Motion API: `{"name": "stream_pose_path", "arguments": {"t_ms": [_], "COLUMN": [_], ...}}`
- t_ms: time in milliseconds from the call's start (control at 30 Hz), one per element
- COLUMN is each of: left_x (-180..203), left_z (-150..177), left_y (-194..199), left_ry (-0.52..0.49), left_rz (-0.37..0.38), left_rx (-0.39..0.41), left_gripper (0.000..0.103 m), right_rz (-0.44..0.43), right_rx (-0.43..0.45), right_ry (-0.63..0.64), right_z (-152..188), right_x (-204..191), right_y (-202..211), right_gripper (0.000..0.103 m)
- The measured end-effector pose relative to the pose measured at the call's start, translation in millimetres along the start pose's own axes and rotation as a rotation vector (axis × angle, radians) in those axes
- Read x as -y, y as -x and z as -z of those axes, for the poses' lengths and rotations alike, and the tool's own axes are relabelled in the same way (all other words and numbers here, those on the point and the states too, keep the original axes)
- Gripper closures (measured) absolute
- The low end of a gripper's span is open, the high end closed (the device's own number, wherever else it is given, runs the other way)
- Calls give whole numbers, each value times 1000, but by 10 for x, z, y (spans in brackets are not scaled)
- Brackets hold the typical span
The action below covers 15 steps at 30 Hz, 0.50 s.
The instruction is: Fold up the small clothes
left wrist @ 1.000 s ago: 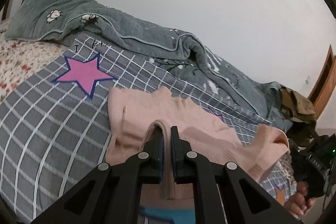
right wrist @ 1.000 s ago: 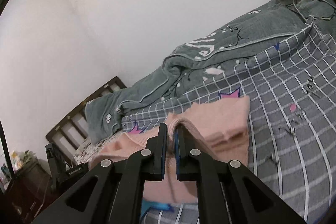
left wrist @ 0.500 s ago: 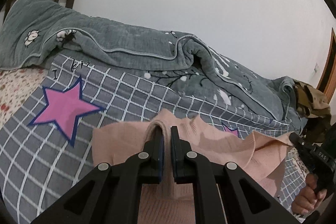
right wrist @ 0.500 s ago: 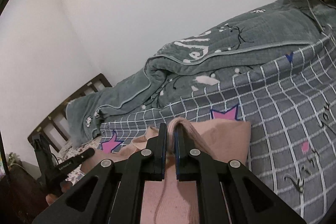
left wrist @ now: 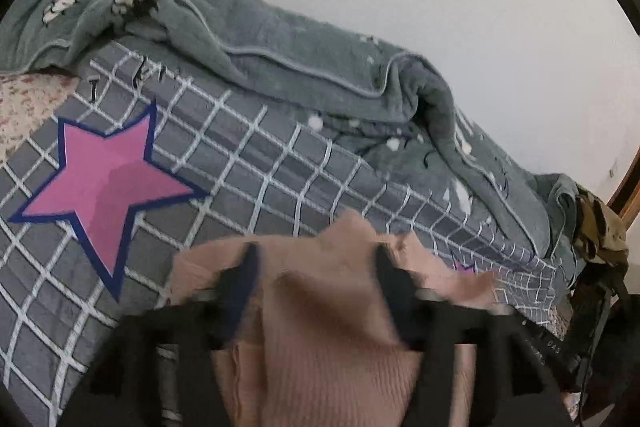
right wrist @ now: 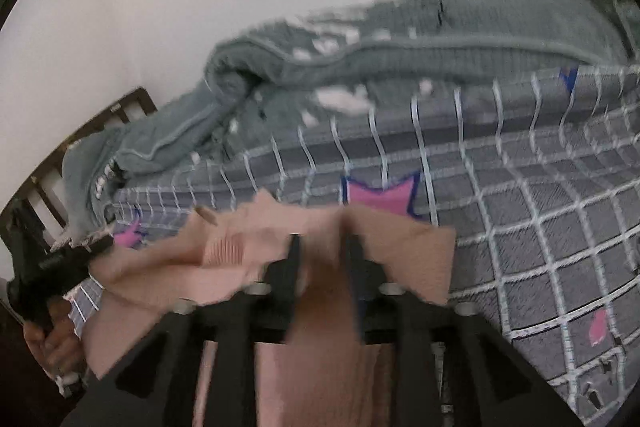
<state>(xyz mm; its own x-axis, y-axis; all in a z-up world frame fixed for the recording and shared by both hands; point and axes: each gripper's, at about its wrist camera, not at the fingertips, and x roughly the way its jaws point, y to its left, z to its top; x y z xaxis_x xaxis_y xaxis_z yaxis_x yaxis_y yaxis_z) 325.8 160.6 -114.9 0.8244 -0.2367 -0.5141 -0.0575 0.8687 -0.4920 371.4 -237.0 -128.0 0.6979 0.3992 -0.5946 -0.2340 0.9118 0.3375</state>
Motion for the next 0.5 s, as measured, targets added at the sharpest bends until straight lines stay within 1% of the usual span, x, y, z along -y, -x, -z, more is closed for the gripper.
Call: {"name": "stream_pose_path", "arguments": {"t_ms": [33,167,267,333,400,433,500], "left_x": [5,94,145,146,155,159,158], "left_z": [0,22,93,170,214,229,242], "left_y": [18,-18,-174,-322,-409,-425,-405], "left_ry": [-11,-87,-130,-149,-164,-170,-174], "left_rz": [9,-8,-71,-111,-149,-162,-160], "left_rx": [13,18,-24,-79,-111,-115,-104], "left_gripper": [36,36,36,36,38,38,38], "right_rz": [-5,-2,35,66,88,96,108], "right_rx": [-6,-28,-51,-54,-58,-62,-73], "right_ry": [-18,-54,-34,-7,14,17,16], "right_z": [6,33,54,65,70,70,73], "right_x": [39,123,90,36,6,8,17], "right_y": [-27,-92,-156,-178,-190,-198,-224], "right_gripper": [67,67,67,67,67,67,67]}}
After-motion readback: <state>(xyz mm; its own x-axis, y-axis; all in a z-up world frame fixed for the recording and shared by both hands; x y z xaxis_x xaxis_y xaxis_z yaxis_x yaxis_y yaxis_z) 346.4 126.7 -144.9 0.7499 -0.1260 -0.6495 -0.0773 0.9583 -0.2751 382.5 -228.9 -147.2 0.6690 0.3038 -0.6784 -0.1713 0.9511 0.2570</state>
